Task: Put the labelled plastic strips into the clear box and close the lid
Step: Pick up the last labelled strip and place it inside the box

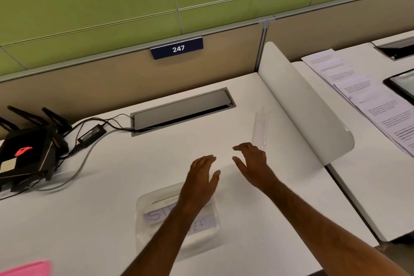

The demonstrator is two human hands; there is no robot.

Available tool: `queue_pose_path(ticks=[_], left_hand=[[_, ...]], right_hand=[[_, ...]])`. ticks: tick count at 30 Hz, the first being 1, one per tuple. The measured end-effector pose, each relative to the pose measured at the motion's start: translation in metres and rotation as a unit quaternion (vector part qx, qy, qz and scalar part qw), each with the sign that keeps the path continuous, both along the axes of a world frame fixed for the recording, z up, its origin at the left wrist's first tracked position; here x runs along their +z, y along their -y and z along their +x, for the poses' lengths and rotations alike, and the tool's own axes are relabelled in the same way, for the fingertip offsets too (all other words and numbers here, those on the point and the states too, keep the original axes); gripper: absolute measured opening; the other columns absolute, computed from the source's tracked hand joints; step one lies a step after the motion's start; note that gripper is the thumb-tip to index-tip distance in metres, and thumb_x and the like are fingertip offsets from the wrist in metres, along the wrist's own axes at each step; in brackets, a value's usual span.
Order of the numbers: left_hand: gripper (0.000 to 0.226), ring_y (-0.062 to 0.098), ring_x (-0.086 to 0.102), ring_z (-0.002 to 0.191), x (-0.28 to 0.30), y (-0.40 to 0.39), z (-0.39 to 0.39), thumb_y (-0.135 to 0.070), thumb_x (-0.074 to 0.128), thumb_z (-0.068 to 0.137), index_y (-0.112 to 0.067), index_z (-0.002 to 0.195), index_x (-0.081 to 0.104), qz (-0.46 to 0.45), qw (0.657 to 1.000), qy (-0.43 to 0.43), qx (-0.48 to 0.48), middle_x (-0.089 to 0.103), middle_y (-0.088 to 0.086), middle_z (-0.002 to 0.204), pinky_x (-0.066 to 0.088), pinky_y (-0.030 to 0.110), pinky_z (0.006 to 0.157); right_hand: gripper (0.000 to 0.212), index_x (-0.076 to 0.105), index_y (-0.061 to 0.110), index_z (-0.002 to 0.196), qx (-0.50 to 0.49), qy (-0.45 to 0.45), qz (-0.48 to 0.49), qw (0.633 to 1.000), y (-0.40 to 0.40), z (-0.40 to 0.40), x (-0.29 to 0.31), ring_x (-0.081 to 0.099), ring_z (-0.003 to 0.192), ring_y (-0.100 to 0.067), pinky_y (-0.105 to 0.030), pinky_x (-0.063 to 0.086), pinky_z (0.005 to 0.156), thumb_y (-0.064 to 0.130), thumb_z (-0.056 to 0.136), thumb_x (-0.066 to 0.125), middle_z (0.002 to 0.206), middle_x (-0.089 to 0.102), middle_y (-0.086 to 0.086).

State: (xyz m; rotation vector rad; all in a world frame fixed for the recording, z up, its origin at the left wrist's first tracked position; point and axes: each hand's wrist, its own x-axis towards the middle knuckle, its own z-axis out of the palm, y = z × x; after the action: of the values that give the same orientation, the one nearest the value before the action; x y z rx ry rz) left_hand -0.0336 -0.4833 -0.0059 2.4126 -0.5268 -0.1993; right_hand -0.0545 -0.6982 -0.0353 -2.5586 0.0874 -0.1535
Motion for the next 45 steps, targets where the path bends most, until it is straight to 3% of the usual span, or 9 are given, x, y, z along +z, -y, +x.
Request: queue_pose_path(ticks=[6, 17, 25, 34, 39, 45], left_hand=[[0.053, 0.010, 0.028, 0.147, -0.004, 0.062, 0.009, -0.037, 0.048, 0.104, -0.023, 0.153, 0.037, 0.001, 0.997, -0.063, -0.040, 0.036, -0.007, 0.159, 0.023, 0.025, 0.118], [0.056, 0.012, 0.026, 0.149, -0.019, 0.151, 0.033, -0.039, 0.046, 0.104, -0.025, 0.156, 0.031, 0.046, 0.988, -0.110, -0.100, 0.029, -0.007, 0.163, 0.024, 0.029, 0.119], [0.060, 0.016, 0.030, 0.149, -0.032, 0.200, 0.051, -0.045, 0.049, 0.102, -0.024, 0.156, 0.030, 0.072, 0.981, -0.138, -0.113, 0.031, -0.006, 0.162, 0.027, 0.033, 0.119], [0.070, 0.016, 0.034, 0.145, -0.059, 0.229, 0.070, -0.050, 0.057, 0.096, -0.024, 0.156, 0.031, 0.074, 0.978, -0.158, -0.113, 0.036, -0.005, 0.160, 0.033, 0.030, 0.114], [0.062, 0.015, 0.042, 0.137, -0.070, 0.239, 0.082, -0.045, 0.057, 0.098, -0.026, 0.153, 0.035, 0.059, 0.981, -0.144, -0.116, 0.047, -0.003, 0.152, 0.036, 0.023, 0.107], [0.058, 0.015, 0.041, 0.141, -0.081, 0.243, 0.084, -0.036, 0.052, 0.103, -0.023, 0.156, 0.032, 0.038, 0.981, -0.142, -0.128, 0.042, -0.003, 0.156, 0.030, 0.020, 0.111]], right_hand=[[0.041, 0.052, 0.016, 0.141, -0.051, -0.023, 0.001, 0.998, 0.054, 0.016, 0.008, 0.050, 0.132, -0.021, -0.039, 0.032, 0.109, 0.033, 0.103, 0.054, 0.142, 0.054, -0.002], [0.054, 0.041, 0.012, 0.151, -0.111, -0.073, 0.004, 0.991, 0.149, 0.058, 0.014, 0.039, 0.144, -0.026, -0.046, 0.028, 0.117, 0.036, 0.103, 0.052, 0.157, 0.041, -0.007], [0.059, 0.040, 0.008, 0.152, -0.140, -0.084, 0.024, 0.986, 0.200, 0.094, 0.009, 0.039, 0.143, -0.030, -0.046, 0.029, 0.119, 0.033, 0.101, 0.057, 0.157, 0.041, -0.011], [0.068, 0.033, 0.013, 0.154, -0.172, -0.144, 0.048, 0.973, 0.228, 0.136, -0.011, 0.035, 0.145, -0.033, -0.052, 0.028, 0.116, 0.047, 0.099, 0.055, 0.159, 0.036, -0.010], [0.057, 0.043, 0.017, 0.144, -0.180, -0.154, 0.060, 0.970, 0.233, 0.151, -0.027, 0.047, 0.134, -0.032, -0.050, 0.034, 0.109, 0.047, 0.098, 0.057, 0.148, 0.048, -0.007], [0.051, 0.047, 0.023, 0.138, -0.195, -0.150, 0.090, 0.965, 0.239, 0.155, -0.037, 0.053, 0.126, -0.031, -0.049, 0.036, 0.106, 0.049, 0.096, 0.059, 0.140, 0.053, -0.005]])
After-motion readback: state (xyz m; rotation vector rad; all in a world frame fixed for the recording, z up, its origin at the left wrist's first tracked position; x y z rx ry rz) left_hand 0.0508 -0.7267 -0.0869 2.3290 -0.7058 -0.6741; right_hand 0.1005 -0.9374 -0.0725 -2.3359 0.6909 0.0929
